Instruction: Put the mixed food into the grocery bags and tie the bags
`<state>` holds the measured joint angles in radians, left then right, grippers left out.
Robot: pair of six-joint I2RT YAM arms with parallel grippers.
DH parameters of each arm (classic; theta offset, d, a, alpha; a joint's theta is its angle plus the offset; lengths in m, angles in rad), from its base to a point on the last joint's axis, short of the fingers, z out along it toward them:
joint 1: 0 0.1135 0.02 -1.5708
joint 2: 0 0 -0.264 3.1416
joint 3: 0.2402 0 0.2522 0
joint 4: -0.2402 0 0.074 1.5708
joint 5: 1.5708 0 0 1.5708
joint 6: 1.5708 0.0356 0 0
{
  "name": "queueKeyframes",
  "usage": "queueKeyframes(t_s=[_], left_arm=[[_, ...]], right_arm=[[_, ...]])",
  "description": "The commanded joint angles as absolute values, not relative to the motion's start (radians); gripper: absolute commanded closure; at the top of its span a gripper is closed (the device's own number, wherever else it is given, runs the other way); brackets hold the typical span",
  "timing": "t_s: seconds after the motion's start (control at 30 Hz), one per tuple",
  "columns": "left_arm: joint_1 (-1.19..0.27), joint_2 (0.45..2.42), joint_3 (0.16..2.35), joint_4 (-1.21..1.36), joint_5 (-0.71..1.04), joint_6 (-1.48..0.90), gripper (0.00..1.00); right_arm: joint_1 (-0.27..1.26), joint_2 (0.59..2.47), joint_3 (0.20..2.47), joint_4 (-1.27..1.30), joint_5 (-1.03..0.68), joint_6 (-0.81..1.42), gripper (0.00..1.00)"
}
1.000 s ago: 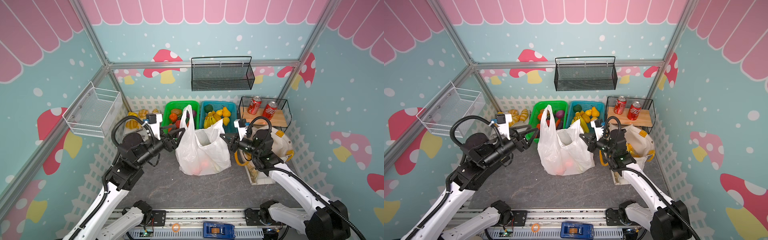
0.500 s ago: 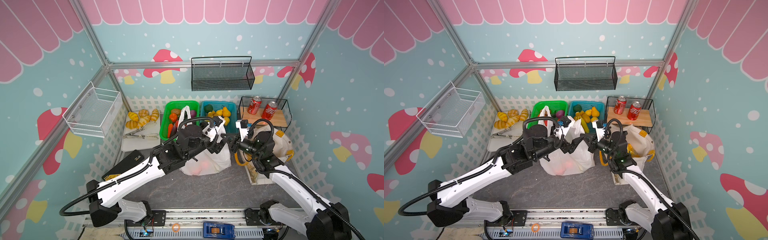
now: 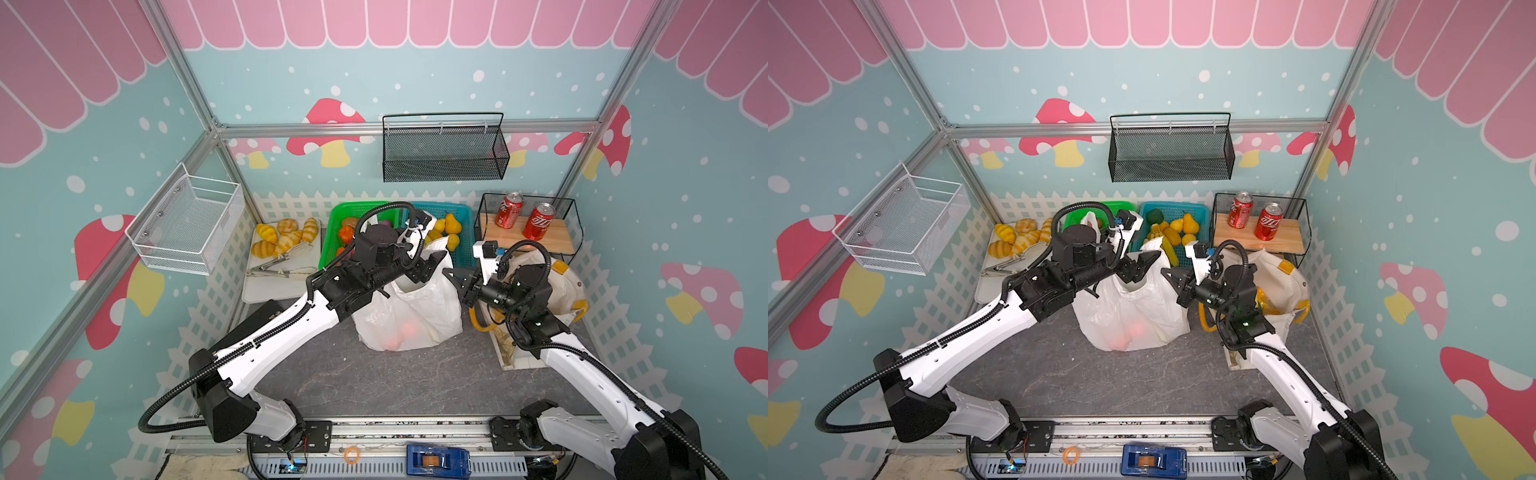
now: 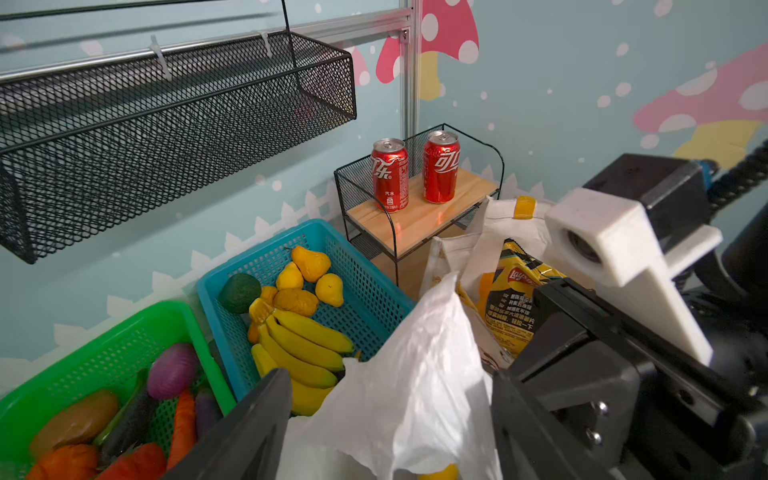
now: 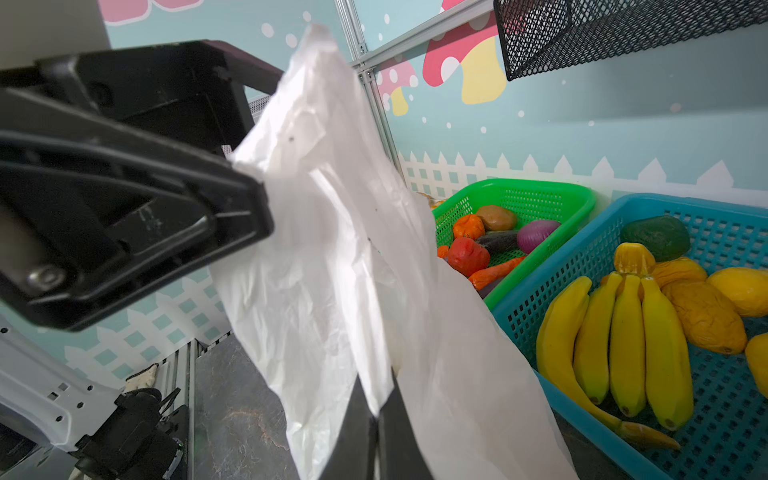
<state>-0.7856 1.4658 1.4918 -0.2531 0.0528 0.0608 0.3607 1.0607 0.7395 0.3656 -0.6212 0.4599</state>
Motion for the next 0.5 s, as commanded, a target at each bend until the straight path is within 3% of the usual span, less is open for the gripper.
queueKeyframes(t_s=[0.0,0.2,0.4,0.47], left_arm=[[-0.759,1.497,1.527,-0.231,0.199,-0.003,0.28],[-0.708,1.538,1.543,-0.159,0.328,-0.091,0.41],[-0.694,1.563,1.557,-0.082,0.379,-0.126,0.6],[-0.694,1.573,1.552,-0.025,0.37,-0.145,0.71]], right_arm=[[0.36,1.046,0.729,0.391,-0.624,0.442,1.0],[0.36,1.053,0.728,0.393,-0.614,0.421,1.0],[0.36,1.066,0.73,0.387,-0.589,0.381,1.0],[0.361,1.071,0.73,0.37,-0.565,0.352,1.0]])
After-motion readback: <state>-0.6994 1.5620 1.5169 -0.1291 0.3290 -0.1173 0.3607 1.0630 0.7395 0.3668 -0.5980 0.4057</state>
